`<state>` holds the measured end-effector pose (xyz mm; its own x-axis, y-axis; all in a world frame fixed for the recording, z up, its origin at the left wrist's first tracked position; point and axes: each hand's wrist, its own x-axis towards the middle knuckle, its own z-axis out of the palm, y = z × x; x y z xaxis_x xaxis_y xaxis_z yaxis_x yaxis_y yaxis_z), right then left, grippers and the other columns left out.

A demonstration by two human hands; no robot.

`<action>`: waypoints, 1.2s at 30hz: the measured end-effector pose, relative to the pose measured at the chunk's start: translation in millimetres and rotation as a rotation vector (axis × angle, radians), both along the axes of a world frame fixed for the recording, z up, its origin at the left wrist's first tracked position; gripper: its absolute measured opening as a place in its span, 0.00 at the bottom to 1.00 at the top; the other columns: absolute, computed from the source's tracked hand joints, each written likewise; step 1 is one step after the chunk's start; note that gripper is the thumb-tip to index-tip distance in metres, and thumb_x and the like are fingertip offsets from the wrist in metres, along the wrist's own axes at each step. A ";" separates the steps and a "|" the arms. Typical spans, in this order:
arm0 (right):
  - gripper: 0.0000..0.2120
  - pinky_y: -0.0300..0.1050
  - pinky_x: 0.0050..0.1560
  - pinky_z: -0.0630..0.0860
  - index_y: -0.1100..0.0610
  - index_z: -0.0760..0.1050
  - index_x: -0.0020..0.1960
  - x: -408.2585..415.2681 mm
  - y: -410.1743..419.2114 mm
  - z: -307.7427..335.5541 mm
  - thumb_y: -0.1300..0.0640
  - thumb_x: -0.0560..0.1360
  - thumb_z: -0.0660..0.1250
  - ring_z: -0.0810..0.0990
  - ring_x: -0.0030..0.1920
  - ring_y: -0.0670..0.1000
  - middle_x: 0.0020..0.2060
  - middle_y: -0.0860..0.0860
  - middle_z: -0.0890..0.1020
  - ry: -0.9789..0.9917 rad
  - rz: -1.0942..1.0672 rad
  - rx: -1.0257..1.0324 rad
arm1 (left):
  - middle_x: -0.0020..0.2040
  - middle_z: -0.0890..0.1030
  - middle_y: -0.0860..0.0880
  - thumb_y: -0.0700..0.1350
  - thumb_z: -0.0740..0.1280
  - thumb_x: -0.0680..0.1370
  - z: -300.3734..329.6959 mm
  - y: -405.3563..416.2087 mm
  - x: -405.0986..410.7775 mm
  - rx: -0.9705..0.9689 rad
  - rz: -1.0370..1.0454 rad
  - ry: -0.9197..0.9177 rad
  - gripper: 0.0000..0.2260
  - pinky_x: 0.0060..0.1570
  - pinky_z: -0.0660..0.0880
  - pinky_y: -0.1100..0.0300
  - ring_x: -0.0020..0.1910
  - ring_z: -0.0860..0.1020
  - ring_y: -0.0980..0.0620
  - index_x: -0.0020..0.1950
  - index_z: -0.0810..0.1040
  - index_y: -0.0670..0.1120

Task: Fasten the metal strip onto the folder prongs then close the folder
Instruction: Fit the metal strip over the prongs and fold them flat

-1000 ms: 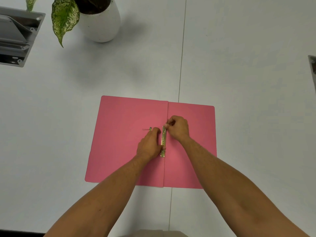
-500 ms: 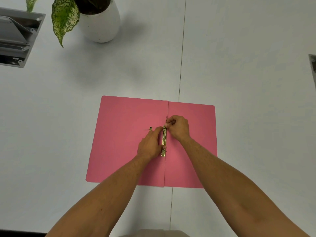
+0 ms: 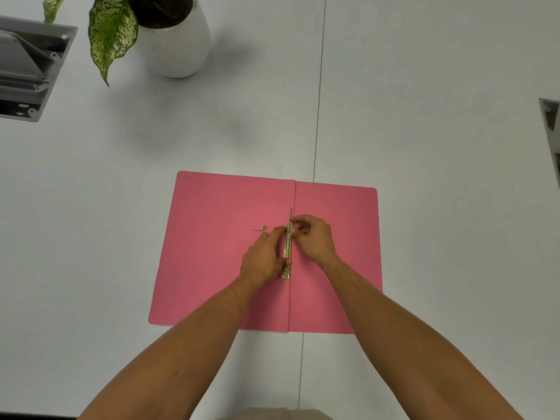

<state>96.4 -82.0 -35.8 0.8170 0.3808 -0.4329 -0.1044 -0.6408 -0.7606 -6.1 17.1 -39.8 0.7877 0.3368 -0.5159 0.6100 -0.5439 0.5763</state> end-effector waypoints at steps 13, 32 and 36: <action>0.06 0.40 0.37 0.77 0.54 0.79 0.37 -43.5 -30.9 0.7 0.61 0.67 0.75 0.78 0.28 0.44 0.26 0.48 0.81 0.182 0.060 -0.117 | 0.52 0.77 0.46 0.43 0.72 0.67 3.4 0.5 2.6 -0.002 -0.009 0.013 0.33 0.47 0.78 0.46 0.47 0.79 0.42 0.68 0.63 0.60; 0.04 0.28 0.35 0.73 0.59 0.83 0.43 -58.1 -45.5 -1.8 0.64 0.69 0.74 0.77 0.28 0.35 0.30 0.44 0.81 0.176 0.193 -0.099 | 0.54 0.78 0.46 0.47 0.76 0.67 -2.2 3.3 2.9 -0.015 -0.001 -0.015 0.34 0.47 0.76 0.49 0.49 0.79 0.41 0.68 0.64 0.59; 0.05 0.33 0.41 0.75 0.60 0.84 0.46 -60.6 -48.0 -2.0 0.64 0.71 0.73 0.80 0.34 0.42 0.39 0.52 0.86 0.100 0.242 -0.082 | 0.53 0.78 0.46 0.47 0.77 0.67 -2.7 2.8 2.6 -0.025 0.002 -0.021 0.34 0.46 0.76 0.49 0.48 0.79 0.42 0.68 0.64 0.59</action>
<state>35.8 -130.0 -37.9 0.6585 0.5201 -0.5439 -0.0127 -0.7150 -0.6990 -3.5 19.9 -42.5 0.7977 0.3253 -0.5078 0.5987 -0.5283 0.6021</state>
